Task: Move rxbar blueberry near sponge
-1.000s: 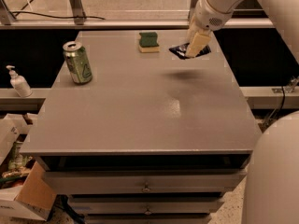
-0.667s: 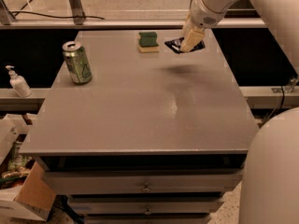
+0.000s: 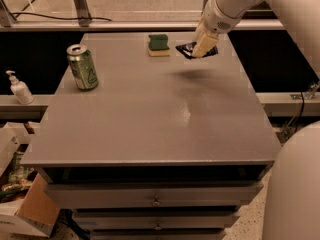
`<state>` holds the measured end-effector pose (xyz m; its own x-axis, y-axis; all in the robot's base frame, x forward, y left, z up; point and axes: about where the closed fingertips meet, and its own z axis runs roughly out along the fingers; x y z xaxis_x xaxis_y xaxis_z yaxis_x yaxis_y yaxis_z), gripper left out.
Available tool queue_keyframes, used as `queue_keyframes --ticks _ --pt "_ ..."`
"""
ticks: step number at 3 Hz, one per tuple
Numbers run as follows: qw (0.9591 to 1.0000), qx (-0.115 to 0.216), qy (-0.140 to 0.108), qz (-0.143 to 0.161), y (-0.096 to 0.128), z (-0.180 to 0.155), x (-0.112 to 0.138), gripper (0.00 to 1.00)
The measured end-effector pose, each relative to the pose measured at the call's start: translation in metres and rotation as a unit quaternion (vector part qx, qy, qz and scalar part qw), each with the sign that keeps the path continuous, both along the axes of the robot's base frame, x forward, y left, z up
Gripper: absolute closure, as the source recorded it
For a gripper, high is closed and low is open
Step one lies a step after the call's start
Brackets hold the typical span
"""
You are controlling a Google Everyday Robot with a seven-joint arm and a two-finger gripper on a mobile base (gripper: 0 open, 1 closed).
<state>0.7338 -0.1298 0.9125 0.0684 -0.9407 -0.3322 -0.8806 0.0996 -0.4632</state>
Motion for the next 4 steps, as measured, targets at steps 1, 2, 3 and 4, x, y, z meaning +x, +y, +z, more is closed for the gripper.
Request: queue_keyframes --ticks 1,2,3,4 --pt "0.9994 0.013 -0.031 -0.001 -0.006 -0.012 0.005 1.00" --pt "0.9965 0.016 -0.081 0.004 -0.006 -0.015 0.025 1.00" --pt "0.9936 0.009 -0.113 0.009 -0.005 -0.014 0.048 1.00" --pt "0.9916 -0.001 -0.128 0.016 -0.001 -0.011 0.071 1.00"
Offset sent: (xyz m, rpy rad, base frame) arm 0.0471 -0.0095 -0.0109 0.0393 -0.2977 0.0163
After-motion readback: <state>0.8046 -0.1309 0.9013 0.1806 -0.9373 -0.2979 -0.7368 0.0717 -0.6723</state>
